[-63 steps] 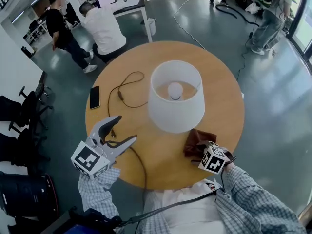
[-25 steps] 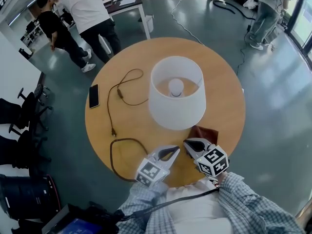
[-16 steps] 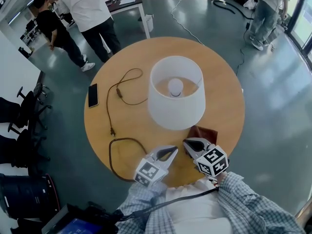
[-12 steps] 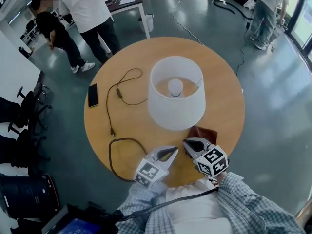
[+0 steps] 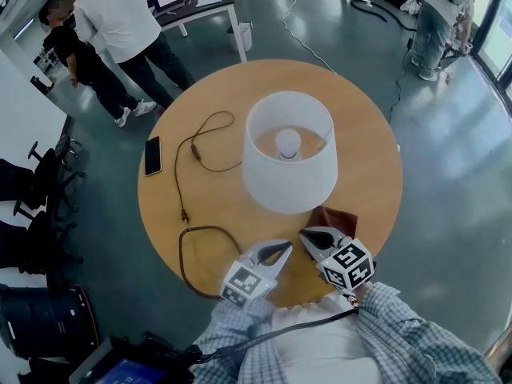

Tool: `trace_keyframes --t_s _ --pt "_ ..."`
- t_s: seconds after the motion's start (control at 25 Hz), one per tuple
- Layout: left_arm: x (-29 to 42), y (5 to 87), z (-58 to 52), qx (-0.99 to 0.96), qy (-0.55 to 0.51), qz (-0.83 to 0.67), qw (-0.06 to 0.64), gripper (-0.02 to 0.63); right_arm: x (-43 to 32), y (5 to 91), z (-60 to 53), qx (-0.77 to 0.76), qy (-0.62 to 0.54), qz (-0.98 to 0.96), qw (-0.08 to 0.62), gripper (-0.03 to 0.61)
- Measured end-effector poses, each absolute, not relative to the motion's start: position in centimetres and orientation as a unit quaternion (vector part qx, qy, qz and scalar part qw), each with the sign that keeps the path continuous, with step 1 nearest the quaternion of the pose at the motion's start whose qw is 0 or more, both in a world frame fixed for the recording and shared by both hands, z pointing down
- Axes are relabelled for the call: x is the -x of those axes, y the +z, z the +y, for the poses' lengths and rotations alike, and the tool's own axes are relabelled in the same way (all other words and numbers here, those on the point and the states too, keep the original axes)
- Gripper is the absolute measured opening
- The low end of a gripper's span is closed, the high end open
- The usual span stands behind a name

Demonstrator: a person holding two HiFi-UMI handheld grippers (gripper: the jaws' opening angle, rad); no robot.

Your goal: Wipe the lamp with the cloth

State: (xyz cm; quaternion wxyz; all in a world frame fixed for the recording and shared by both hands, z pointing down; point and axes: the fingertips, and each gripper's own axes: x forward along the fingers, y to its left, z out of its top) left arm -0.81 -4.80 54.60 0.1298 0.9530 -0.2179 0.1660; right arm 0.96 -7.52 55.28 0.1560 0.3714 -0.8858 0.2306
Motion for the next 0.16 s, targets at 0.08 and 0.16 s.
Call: trace_keyframes --t_s 0.08,0.16 --pt "0.78 54.62 -4.42 -0.952 0.171 -0.213 0.141 0.003 -0.80 55.31 -7.45 -0.370 0.230 -0.886 0.157 0.003" --pt "0.75 54.61 -4.03 -0.950 0.175 -0.207 0.153 0.003 -0.66 55.38 -7.34 -0.369 0.230 -0.887 0.159 0.003"
